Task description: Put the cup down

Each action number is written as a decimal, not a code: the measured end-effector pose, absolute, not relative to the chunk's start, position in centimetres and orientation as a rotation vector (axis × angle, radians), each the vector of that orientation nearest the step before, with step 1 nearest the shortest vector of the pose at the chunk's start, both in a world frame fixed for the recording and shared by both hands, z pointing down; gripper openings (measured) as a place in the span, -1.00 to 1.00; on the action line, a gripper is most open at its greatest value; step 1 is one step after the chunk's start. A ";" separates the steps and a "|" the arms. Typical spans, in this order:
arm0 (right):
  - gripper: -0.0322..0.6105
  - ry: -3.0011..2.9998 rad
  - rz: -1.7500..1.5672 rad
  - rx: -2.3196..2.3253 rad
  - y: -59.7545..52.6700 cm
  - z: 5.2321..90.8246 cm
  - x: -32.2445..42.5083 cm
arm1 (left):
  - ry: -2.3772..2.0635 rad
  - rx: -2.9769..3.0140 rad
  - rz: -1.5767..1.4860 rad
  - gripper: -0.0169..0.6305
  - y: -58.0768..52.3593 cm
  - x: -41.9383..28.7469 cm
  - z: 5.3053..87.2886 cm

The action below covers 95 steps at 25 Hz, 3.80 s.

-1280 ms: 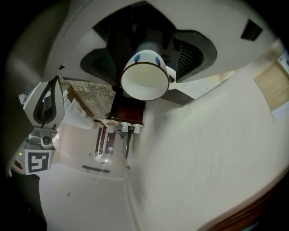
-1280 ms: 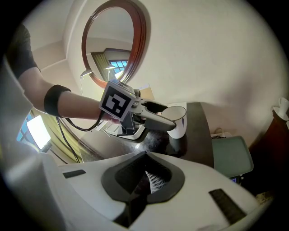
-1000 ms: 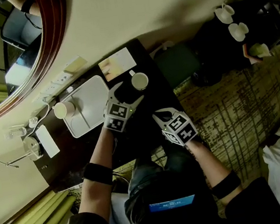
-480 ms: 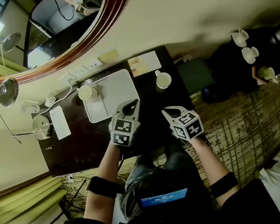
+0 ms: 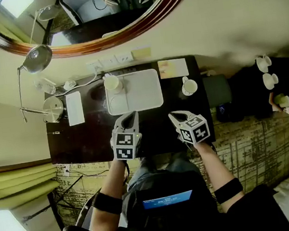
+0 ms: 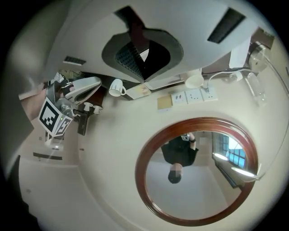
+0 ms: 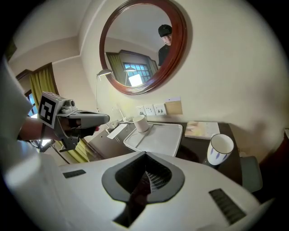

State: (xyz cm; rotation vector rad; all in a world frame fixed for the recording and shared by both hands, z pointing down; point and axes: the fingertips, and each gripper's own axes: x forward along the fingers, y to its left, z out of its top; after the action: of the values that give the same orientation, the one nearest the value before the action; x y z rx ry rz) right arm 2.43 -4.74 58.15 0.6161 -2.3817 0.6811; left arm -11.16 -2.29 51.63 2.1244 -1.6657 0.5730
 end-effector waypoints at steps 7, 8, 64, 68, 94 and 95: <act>-0.90 -2.378 0.635 0.538 -3.4 57.0 -0.9 | -1.755 1.977 0.472 -0.94 1.2 -16.5 51.1; -0.90 -2.380 0.627 0.530 -3.3 56.6 -1.2 | -1.760 1.965 0.459 -0.94 1.6 -16.8 51.2; -0.90 -2.280 0.610 0.435 -7.5 63.7 -13.3 | -1.767 1.767 0.524 0.65 -17.0 -27.9 64.7; -0.90 -2.264 0.613 0.427 -7.7 64.7 -14.2 | -1.757 1.740 0.546 0.65 -17.8 -28.9 66.2; -0.90 -2.266 0.662 0.498 -7.3 64.0 -11.2 | -1.653 2.003 0.679 0.33 -18.4 -24.5 63.6; -0.90 -2.269 0.664 0.507 -7.3 63.9 -10.7 | -1.632 2.033 0.684 0.33 -18.1 -23.5 63.0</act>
State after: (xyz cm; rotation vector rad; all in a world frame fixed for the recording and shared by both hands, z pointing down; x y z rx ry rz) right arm -10.70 -7.34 63.88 0.5073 -2.2686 0.6641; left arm -23.53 -18.11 63.03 2.0333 -1.6321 0.6843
